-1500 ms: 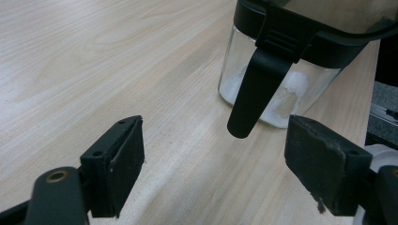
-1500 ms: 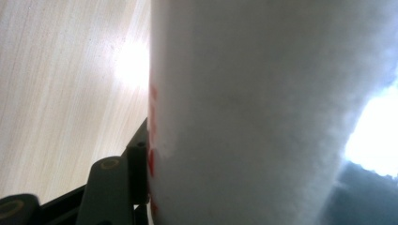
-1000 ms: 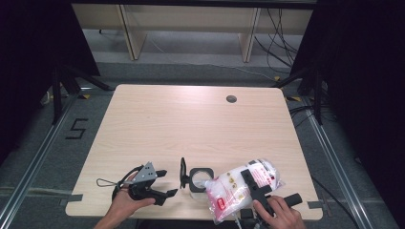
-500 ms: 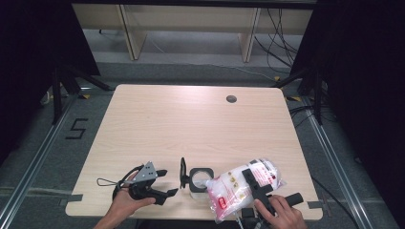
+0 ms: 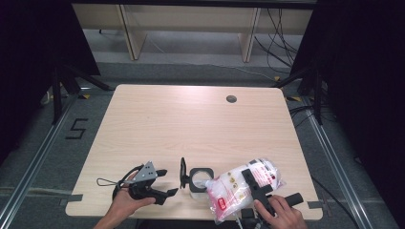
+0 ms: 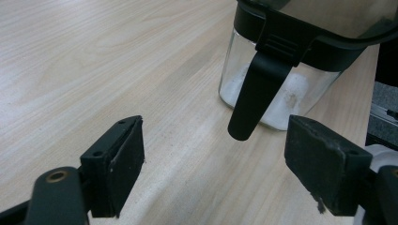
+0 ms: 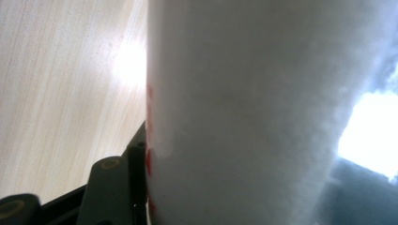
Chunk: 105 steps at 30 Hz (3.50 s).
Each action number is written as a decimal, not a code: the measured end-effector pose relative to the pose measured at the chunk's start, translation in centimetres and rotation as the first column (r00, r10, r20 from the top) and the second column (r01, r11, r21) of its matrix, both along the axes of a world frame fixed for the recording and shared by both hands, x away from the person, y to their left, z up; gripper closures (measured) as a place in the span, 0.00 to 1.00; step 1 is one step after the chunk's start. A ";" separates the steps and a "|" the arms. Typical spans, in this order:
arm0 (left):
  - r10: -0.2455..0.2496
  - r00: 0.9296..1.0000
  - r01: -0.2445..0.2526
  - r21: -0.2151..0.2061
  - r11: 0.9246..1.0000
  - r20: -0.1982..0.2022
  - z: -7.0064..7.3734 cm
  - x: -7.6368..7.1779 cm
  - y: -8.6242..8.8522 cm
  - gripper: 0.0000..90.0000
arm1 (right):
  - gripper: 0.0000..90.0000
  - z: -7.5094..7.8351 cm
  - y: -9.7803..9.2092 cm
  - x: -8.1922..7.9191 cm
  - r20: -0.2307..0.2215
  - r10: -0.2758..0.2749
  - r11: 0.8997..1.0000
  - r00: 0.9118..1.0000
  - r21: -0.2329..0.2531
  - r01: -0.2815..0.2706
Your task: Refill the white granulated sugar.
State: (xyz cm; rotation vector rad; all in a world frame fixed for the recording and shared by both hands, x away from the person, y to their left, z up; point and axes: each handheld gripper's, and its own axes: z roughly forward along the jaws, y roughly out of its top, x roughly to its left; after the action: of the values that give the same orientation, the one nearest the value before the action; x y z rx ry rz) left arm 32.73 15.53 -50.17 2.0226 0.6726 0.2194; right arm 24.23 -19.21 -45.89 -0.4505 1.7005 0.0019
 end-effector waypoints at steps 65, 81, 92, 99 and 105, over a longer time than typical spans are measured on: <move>0.011 1.000 -0.011 -0.012 1.000 -0.017 -0.1 -0.1 -0.1 0.22 | 0.47 0.2 -0.3 -0.1 0.005 -0.021 1.000 1.000 -0.003 0.021; 0.004 1.000 -0.004 -0.003 1.000 0.003 0.0 0.0 0.0 0.22 | 0.48 0.2 -0.2 0.0 0.001 -0.010 1.000 1.000 -0.004 0.010; 0.001 1.000 -0.001 0.002 1.000 -0.010 0.0 0.0 0.0 0.22 | 0.48 0.3 -0.3 -0.2 -0.003 -0.019 1.000 1.000 0.003 0.019; 0.004 1.000 -0.004 -0.001 1.000 -0.015 0.0 0.0 -0.1 0.22 | 0.48 0.3 -0.3 -0.2 0.001 -0.010 1.000 1.000 -0.003 0.010; 0.005 1.000 -0.005 -0.001 1.000 -0.015 0.0 0.0 -0.1 0.22 | 0.48 0.4 -0.3 -0.1 0.001 -0.002 1.000 1.000 -0.007 0.002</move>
State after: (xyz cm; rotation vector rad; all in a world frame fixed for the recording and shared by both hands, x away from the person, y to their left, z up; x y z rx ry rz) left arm 32.70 15.48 -50.18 2.0237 0.6873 0.2069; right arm 24.12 -19.51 -45.50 -0.4535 1.7007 -0.0056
